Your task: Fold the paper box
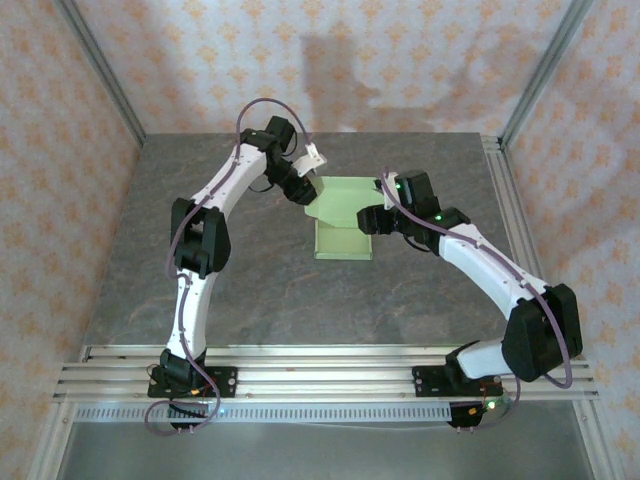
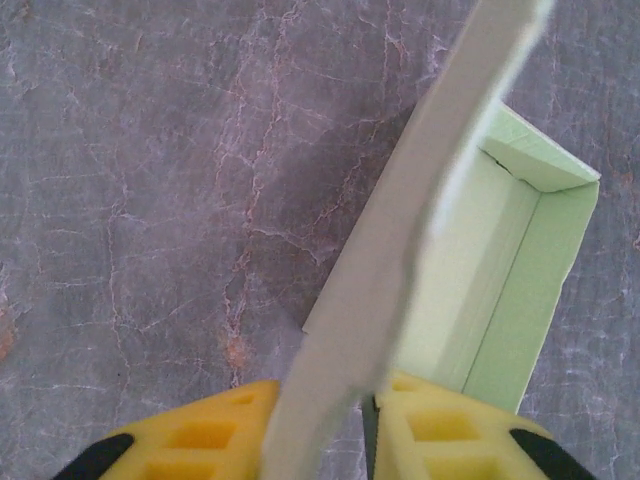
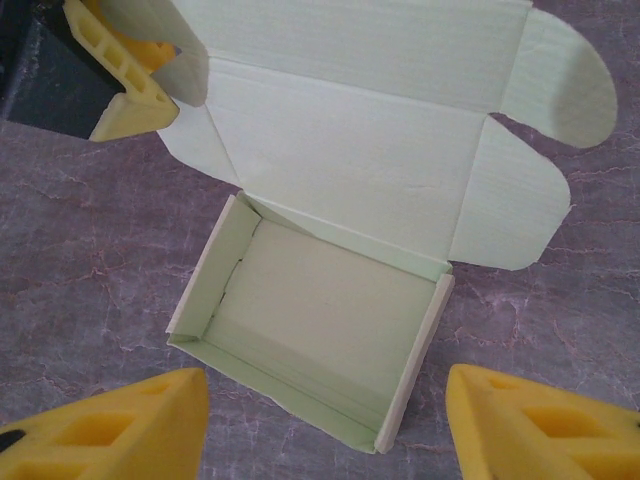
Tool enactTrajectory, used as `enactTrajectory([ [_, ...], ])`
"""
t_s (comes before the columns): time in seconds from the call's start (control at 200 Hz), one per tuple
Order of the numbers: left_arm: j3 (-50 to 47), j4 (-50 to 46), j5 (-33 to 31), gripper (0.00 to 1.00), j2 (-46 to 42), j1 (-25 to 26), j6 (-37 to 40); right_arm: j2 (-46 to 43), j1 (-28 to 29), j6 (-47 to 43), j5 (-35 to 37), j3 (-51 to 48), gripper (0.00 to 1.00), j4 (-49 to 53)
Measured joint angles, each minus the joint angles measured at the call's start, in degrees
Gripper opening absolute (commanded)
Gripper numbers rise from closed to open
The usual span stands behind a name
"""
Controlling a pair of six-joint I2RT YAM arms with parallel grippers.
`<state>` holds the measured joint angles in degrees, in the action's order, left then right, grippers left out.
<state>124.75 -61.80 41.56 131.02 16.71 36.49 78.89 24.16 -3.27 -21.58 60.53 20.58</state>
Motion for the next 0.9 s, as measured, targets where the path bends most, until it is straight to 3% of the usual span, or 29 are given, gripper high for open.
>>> enactTrajectory([
  [0.425, 0.87, -0.26, -0.04, 0.15, 0.00, 0.09, 0.07, 0.00, 0.00, 0.00, -0.79, 0.00, 0.64, 0.00],
  [0.546, 0.87, -0.63, -0.07, 0.25, 0.00, 0.09, 0.59, 0.00, 0.00, 0.00, -0.79, 0.00, 0.64, 0.00],
  [0.901, 0.87, -1.86, -1.46, 0.25, 0.00, 0.09, 1.53, 0.00, 0.00, 0.04, -0.83, 0.00, 0.63, 0.00],
])
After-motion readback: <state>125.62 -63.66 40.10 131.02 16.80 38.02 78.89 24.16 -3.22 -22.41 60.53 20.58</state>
